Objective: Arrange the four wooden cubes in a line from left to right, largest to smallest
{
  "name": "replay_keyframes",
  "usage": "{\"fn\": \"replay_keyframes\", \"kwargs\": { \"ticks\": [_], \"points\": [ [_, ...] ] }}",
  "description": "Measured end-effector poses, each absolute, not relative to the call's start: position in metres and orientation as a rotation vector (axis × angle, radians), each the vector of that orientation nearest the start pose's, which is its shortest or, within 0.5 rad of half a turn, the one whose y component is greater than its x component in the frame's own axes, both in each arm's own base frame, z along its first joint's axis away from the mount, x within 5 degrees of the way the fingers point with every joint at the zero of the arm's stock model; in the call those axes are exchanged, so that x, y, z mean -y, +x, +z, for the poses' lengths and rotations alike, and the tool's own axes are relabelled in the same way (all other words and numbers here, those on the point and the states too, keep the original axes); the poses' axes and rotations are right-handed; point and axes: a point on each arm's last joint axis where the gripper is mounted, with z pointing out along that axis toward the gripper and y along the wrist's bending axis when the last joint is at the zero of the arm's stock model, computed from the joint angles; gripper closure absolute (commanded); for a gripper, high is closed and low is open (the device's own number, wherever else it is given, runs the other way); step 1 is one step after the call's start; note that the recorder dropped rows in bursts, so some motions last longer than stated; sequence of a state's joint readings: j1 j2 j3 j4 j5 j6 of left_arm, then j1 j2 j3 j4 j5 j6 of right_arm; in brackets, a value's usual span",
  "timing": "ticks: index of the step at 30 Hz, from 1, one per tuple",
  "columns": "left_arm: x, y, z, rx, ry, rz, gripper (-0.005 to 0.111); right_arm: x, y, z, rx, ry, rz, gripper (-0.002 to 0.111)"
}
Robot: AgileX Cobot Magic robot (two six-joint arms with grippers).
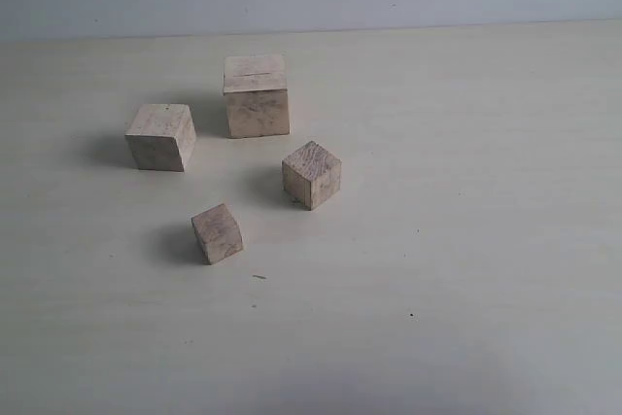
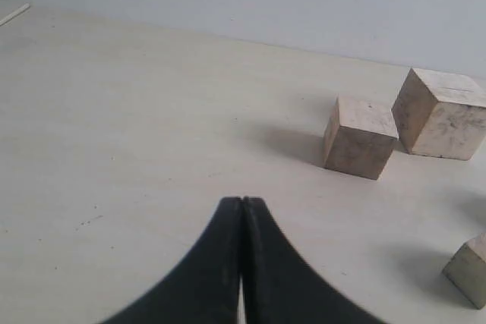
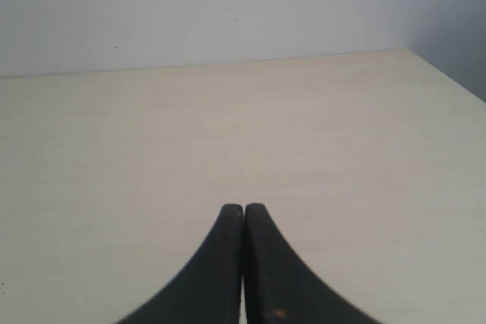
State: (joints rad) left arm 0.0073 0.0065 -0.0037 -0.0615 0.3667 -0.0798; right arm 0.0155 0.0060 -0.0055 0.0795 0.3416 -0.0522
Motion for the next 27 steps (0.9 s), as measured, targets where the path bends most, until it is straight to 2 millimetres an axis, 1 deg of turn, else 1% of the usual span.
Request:
{"fn": "replay_keyframes", "kwargs": {
  "ticks": [11,18,24,27],
  "points": [
    [0.002,0.053,0.181,-1.850,-0.119,-0.111,0.107,-0.003,0.054,0.185,-1.815,-0.012,0.051,0.108],
    [0.002,0.053,0.181,-1.850,-0.119,-0.111,0.107,-0.002,0.057,0.202,-1.625,0.000,0.041,0.108],
    [0.002,0.053,0.181,-1.850,-0.119,-0.111,0.107,-0.002,0.057,0.206,-1.582,0.003,0.039,0.108],
    [0.002,0.053,0.181,-1.850,-0.119,-0.111,0.107,-0.001,0.056,0.213,-1.498,0.008,0.035,0.108]
  ]
}}
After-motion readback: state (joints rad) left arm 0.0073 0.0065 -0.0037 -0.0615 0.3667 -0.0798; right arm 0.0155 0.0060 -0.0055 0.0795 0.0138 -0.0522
